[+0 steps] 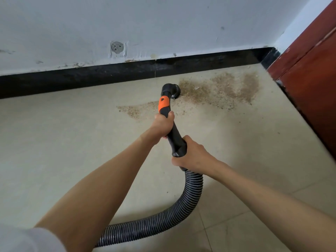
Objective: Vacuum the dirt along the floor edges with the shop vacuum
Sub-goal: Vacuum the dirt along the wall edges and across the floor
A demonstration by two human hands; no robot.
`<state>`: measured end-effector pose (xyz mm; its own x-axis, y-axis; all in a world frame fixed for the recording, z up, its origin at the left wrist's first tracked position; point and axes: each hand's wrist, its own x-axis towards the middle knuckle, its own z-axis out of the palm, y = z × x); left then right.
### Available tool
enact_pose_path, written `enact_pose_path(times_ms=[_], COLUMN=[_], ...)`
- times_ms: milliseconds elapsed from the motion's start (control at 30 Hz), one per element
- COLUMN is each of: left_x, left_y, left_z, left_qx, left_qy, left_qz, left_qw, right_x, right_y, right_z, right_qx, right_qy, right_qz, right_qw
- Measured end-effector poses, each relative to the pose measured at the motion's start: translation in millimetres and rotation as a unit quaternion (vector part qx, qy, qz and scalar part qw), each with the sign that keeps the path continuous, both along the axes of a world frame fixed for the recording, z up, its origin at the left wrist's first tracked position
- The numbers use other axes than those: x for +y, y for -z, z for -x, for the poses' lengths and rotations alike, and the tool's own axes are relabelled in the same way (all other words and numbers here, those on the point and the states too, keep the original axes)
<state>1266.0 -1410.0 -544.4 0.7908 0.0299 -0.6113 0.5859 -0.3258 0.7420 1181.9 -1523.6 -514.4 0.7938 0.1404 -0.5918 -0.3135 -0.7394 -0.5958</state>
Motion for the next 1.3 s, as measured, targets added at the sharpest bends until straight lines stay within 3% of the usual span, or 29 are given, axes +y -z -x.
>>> enact_pose_path(times_ms=[233,700,1300], left_x=[24,132,49], left_y=[-6,-3,-11], left_z=[-10,49,65], left_qx=[-0.009,0.006,0.007], left_qy=[-0.011,-0.181,-0.093], left_qz=[-0.026,-0.084,-0.032], left_qw=[1.0,0.98,0.995], right_x=[21,100,31], right_y=[-1,-3,-2], right_z=[-15,2,37], right_qx=[0.009,0.024,0.024], right_qy=[-0.022,-0.186,-0.085], right_qz=[-0.038,-0.071,-0.039], right_qw=[0.999,0.98,0.995])
